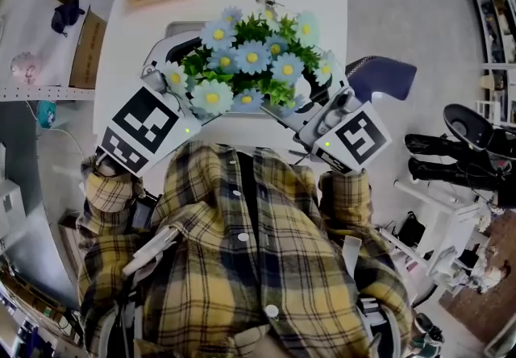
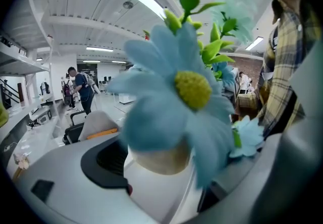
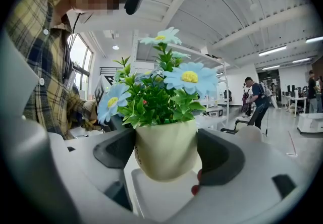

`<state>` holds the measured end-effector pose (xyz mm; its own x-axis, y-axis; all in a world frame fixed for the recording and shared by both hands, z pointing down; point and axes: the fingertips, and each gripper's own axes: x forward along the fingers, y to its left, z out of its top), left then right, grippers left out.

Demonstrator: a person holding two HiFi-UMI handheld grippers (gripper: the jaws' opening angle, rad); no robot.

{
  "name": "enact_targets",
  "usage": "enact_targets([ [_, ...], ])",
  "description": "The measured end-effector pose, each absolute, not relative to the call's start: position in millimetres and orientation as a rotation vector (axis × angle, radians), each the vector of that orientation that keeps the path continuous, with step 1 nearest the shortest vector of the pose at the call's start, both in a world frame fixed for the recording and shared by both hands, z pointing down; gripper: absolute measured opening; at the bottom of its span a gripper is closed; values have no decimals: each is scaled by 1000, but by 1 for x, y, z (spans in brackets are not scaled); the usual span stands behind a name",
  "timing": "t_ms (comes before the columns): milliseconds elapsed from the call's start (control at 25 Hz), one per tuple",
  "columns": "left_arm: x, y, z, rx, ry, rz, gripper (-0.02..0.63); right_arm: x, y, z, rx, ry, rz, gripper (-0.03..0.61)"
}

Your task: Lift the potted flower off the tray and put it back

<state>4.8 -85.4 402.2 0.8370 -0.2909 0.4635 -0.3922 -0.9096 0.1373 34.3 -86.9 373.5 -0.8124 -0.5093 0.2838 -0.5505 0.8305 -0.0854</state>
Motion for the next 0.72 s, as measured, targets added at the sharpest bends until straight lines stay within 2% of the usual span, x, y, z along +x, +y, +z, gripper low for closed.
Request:
enact_targets([
  [720, 4, -86, 403, 2790, -530, 664, 414, 33, -88, 375, 811, -2765, 242, 370],
])
